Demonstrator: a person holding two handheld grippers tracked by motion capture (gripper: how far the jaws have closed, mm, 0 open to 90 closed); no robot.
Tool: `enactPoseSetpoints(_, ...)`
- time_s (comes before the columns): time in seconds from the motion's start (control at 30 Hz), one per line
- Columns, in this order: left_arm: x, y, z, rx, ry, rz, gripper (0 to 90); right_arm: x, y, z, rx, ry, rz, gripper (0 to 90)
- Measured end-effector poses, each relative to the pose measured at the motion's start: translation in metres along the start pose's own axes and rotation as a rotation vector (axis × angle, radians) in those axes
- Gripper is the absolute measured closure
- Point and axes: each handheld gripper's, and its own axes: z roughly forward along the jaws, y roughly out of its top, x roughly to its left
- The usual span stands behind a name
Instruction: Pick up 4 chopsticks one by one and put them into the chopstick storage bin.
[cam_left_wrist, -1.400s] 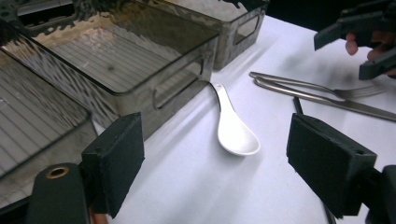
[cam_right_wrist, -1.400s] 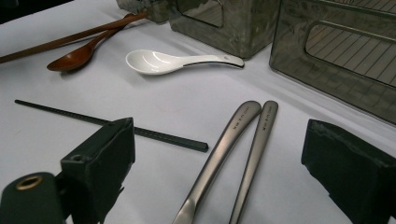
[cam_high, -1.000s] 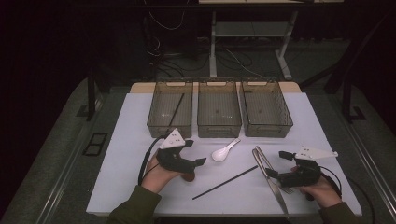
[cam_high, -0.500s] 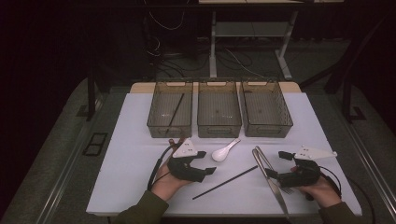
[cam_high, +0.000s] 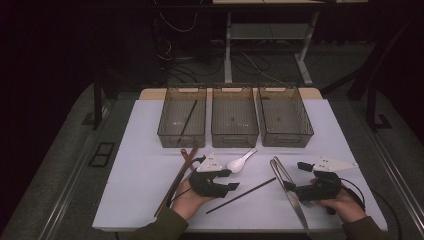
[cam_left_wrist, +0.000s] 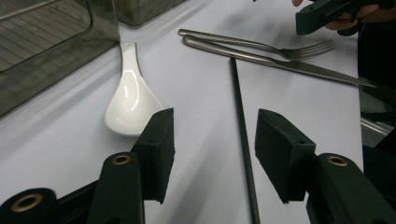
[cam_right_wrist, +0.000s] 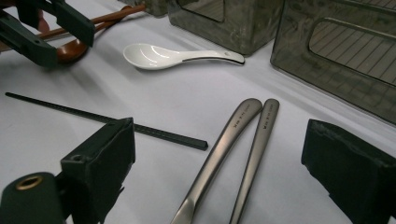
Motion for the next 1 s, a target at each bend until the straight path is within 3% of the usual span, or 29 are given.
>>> enactPoseSetpoints(0.07,-0.001,0.000,0.004,0.005,-0.012,-0.010,48.5,-0.001,0.000,0.000,-0.001,-0.005,0.003,9.8)
enactPoseSetpoints(0.27,-0.008,0.001,0.014,0.026,-0.019,0.019,54.3,-0.001,0.001,0.001,0.001,0.001,0.018,9.8)
enactPoseSetpoints(0.67,-0.017,-0.004,0.029,0.099,-0.037,0.061,75.1,0.002,0.001,0.006,0.021,-0.017,0.008,9.8)
enactPoseSetpoints(0.8,-0.018,-0.006,0.035,0.126,-0.045,0.058,77.1,0.003,0.001,0.007,0.027,-0.015,0.011,9.8)
enactPoseSetpoints(1.0,-0.021,-0.007,0.041,0.153,-0.040,0.084,79.9,0.002,0.001,0.007,0.027,-0.019,0.015,9.8)
